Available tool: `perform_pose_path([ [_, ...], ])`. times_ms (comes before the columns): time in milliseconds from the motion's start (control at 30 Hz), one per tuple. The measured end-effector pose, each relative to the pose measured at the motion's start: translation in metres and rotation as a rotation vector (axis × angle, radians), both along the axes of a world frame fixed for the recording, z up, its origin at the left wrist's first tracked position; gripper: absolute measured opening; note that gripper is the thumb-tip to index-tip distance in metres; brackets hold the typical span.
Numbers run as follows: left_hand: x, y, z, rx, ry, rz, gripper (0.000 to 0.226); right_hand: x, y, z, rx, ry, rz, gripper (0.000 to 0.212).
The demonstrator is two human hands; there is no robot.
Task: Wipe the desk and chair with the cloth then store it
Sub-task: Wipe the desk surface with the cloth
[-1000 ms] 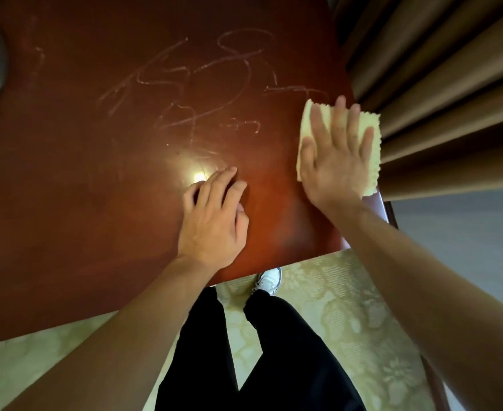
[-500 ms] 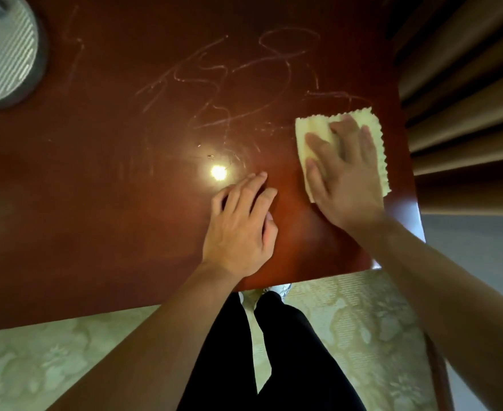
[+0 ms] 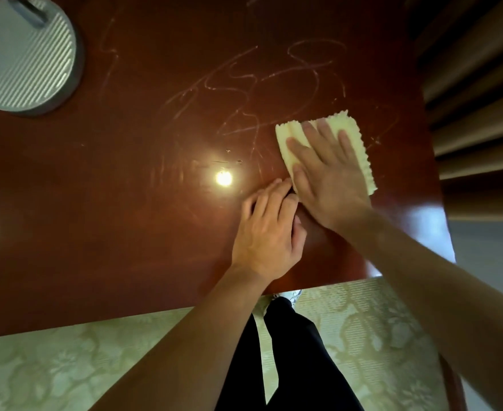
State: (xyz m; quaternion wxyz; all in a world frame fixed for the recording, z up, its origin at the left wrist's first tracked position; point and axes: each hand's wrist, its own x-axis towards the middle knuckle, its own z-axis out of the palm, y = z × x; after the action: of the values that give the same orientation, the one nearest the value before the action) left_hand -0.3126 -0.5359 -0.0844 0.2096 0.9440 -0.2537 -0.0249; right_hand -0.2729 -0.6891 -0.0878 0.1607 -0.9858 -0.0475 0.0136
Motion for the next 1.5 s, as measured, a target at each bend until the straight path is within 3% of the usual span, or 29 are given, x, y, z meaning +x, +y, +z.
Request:
perform_pose_path([
  [233, 0.001, 0.001, 0.000, -0.012, 0.027, -0.017, 0.033, 0.038, -0.024, 0.003, 0.044, -0.023, -0.313, 0.045],
  [333, 0.001, 0.003, -0.001, -0.034, 0.027, -0.022, 0.033, 0.054, 0.011, 0.002, 0.086, 0.016, -0.206, 0.048],
  [433, 0.003, 0.007, -0.003, -0.172, 0.004, 0.032, 0.019, 0.053, 0.044, 0.002, 0.106, 0.034, -0.082, 0.049],
  [533, 0.001, 0.021, -0.002, -0.305, -0.010, 0.082, 0.013, 0.032, 0.046, 0.002, 0.082, 0.038, -0.029, 0.048],
  [633, 0.007, 0.048, 0.000, -0.283, -0.042, 0.143, 0.018, 0.003, 0.029, 0.000, 0.032, -0.020, -0.010, 0.047],
  [900, 0.086, 0.131, 0.007, -0.129, -0.104, 0.342, 0.020, 0.028, 0.077, 0.002, -0.002, 0.029, -0.396, 0.055],
  [1100, 0.090, 0.132, -0.003, -0.091, -0.091, 0.310, 0.022, 0.036, 0.154, 0.001, -0.084, 0.079, -0.112, 0.058],
  [1233, 0.093, 0.135, 0.000, -0.036, -0.084, 0.295, 0.025, 0.015, 0.143, -0.004, -0.082, 0.059, 0.035, 0.053],
  [1400, 0.094, 0.136, -0.003, -0.093, -0.043, 0.278, 0.029, 0.043, 0.113, 0.000, -0.073, 0.071, -0.362, 0.055],
  [1500, 0.095, 0.134, -0.001, -0.137, -0.025, 0.290, 0.029, 0.076, 0.132, 0.005, -0.078, 0.110, -0.348, 0.058],
])
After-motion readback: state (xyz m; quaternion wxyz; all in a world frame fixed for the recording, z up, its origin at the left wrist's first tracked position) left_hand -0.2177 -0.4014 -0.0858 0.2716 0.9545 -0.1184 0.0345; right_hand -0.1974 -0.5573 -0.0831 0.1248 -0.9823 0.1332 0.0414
